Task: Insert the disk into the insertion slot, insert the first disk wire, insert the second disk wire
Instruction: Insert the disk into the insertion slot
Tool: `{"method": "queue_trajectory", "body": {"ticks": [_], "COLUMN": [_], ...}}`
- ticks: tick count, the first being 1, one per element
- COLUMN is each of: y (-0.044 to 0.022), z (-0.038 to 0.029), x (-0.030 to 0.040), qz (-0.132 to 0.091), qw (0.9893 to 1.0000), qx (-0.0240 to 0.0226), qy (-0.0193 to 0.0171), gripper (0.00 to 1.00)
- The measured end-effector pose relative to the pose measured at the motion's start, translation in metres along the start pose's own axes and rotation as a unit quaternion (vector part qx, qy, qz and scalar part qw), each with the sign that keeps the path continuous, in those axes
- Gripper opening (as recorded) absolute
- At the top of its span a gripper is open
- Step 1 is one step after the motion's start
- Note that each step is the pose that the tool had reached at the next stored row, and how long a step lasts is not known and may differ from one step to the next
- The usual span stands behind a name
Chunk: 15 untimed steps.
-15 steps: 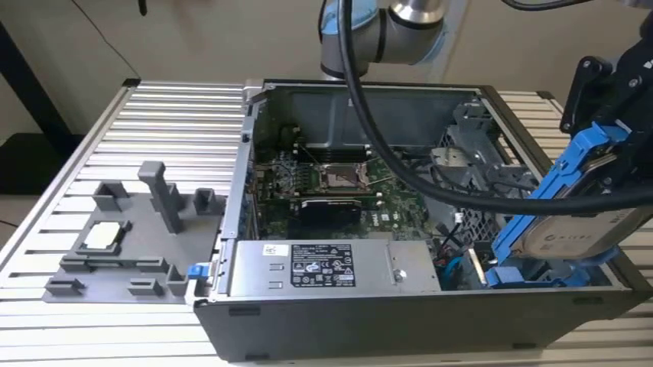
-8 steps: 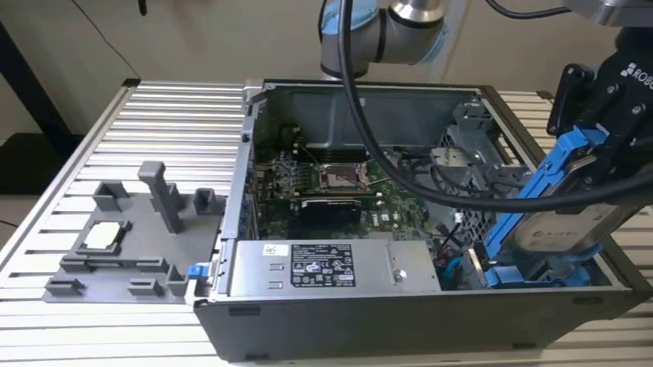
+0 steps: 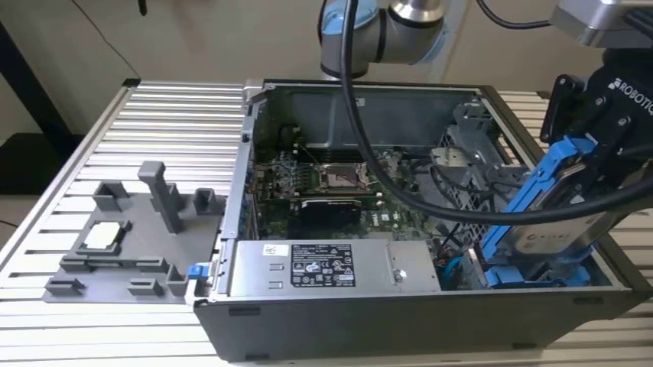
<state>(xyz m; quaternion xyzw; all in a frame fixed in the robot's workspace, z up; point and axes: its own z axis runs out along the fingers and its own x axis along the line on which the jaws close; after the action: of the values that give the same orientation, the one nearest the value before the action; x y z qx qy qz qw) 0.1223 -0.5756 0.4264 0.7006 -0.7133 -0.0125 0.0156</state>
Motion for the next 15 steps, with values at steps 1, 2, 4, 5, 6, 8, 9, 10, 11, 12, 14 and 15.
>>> {"method": "queue_trajectory", "body": {"ticks": [1,2,4,5,6,8,9,10,11,12,14,15], "y": [0.0,-0.0001,-0.0002,-0.0003,-0.0003,-0.001,-0.0019,-0.0031,-0.0042,-0.0046,-0.0048,-0.0049], "z": [0.0019,0.0037,0.0068,0.0077,0.0089,0.0112,0.0118,0.0122,0.0127,0.0138,0.017,0.0187], "x": [-0.0011,-0.0019,-0.002,-0.0021,-0.0021,-0.0021,-0.0021,-0.0021,-0.0021,-0.0021,-0.0021,-0.002], "qz": [0.0,0.0,0.0,0.0,0.0,0.0,0.0,0.0,0.0,0.0,0.0,0.0], "qw": [1.0,1.0,1.0,1.0,1.0,1.0,1.0,1.0,1.0,1.0,1.0,1.0], "qx": [0.0,0.0,0.0,-0.0001,-0.0001,-0.0001,-0.0001,-0.0001,-0.0001,-0.0001,-0.0001,-0.0001], "qy": [-0.0007,-0.0014,-0.003,-0.0033,-0.0035,-0.0037,-0.0037,-0.0037,-0.0037,-0.0038,-0.0037,-0.0037], "gripper": [0.33,0.33,0.33,0.33,0.33,0.33,0.33,0.33,0.33,0.33,0.33,0.33]}}
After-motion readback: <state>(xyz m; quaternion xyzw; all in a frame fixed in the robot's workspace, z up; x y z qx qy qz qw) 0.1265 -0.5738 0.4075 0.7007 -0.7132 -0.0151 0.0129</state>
